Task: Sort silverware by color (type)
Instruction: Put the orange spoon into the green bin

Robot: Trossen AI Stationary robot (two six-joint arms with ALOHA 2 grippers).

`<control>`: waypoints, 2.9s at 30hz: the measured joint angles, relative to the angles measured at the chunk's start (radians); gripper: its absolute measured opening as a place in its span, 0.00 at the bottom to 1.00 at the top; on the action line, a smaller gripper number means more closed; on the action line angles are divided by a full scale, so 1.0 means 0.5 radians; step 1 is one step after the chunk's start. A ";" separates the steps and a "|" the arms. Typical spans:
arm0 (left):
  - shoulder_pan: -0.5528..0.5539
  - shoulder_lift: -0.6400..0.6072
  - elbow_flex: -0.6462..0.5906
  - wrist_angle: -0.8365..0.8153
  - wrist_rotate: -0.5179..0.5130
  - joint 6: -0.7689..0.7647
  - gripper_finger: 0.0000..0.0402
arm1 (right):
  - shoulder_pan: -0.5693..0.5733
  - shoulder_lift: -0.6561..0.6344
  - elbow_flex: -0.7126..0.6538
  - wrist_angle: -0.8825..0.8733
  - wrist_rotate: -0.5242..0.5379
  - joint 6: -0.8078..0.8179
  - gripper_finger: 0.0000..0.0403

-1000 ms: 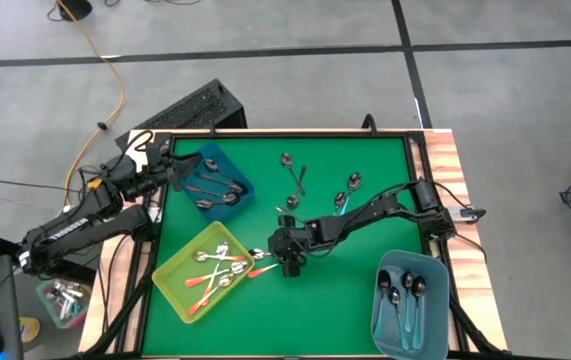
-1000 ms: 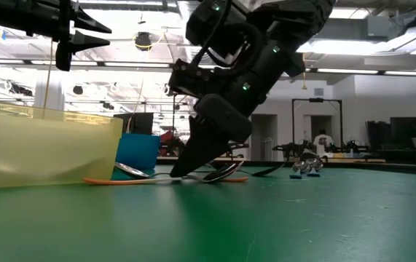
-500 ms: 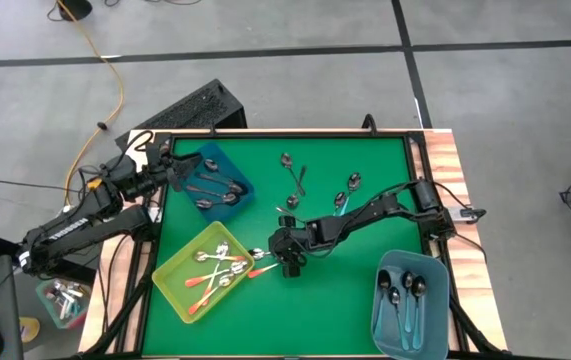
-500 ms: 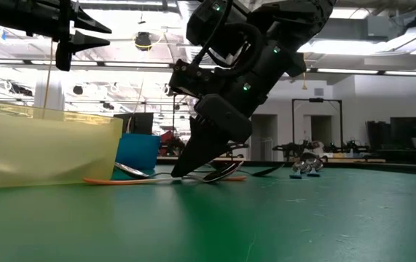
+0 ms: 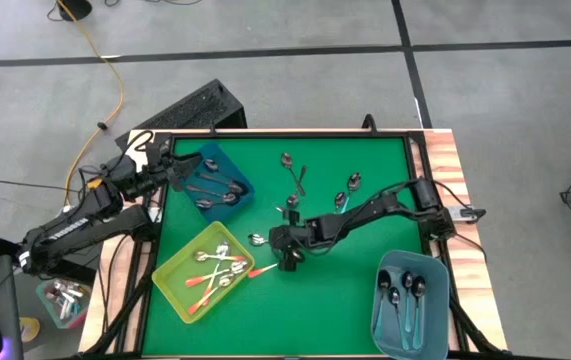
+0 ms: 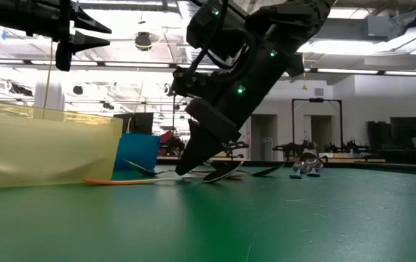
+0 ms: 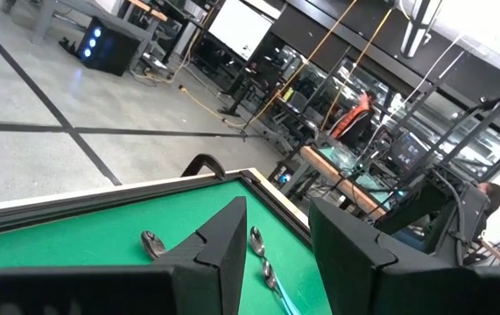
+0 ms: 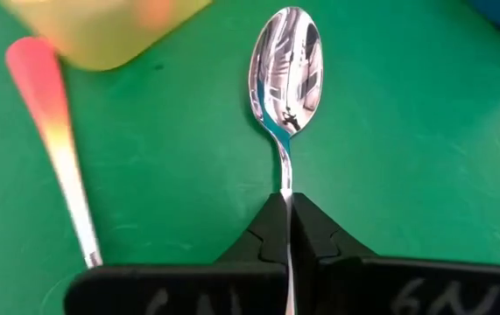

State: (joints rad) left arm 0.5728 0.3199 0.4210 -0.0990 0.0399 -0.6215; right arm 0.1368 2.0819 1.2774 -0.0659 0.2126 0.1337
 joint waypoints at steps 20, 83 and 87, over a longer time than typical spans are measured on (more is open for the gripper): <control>0.000 0.000 0.000 0.000 -0.005 -0.006 0.27 | -0.082 0.000 0.200 -0.020 -0.001 0.129 0.01; 0.000 0.000 -0.001 0.002 -0.005 -0.036 0.27 | 0.047 0.594 1.062 0.972 -0.947 -0.479 0.01; 0.000 0.000 -0.001 0.002 -0.005 -0.036 0.27 | 0.048 0.602 1.062 0.975 -0.948 -0.480 0.01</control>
State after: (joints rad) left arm 0.5728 0.3199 0.4206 -0.0978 0.0372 -0.6395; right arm 0.1608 2.3829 1.8084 0.4218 -0.2613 -0.1060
